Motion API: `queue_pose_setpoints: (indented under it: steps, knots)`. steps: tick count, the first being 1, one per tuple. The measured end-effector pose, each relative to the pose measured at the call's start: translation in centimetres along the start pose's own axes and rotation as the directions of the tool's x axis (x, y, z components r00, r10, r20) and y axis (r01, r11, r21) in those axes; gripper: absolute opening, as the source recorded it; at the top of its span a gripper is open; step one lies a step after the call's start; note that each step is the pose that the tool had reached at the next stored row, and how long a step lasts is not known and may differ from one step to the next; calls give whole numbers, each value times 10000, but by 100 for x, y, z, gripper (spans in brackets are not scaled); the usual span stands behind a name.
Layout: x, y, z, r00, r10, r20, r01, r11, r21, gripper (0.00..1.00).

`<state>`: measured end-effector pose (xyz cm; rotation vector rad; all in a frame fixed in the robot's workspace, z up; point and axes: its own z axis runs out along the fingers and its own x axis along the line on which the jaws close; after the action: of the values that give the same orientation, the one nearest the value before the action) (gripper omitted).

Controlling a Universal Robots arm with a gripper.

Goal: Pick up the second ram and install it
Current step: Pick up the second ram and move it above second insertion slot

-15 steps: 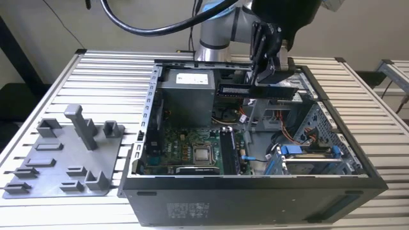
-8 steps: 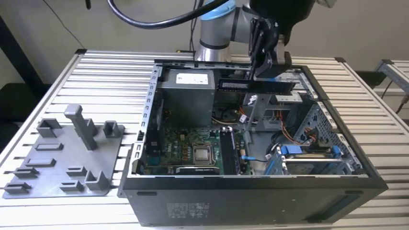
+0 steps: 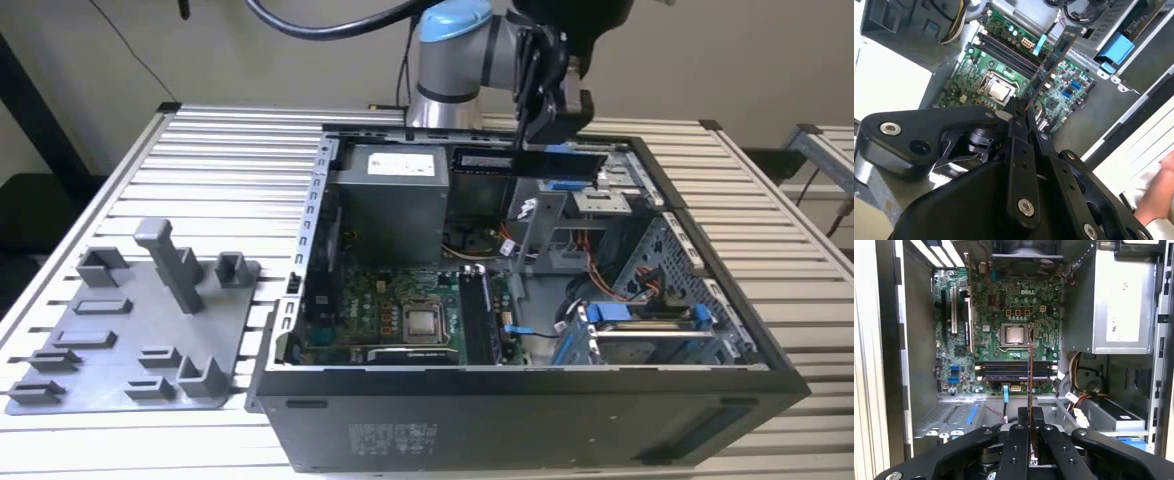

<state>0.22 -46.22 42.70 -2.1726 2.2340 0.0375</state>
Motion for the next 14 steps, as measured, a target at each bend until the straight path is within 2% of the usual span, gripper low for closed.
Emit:
queue_pose_setpoints:
  steps: [6, 14]
  knots:
    - [-206, 6, 21, 10000, -2, 0, 2, 10000, 35, 14]
    - [-347, 7, 28, 10000, -2, 1, 2, 10000, 37, 14]
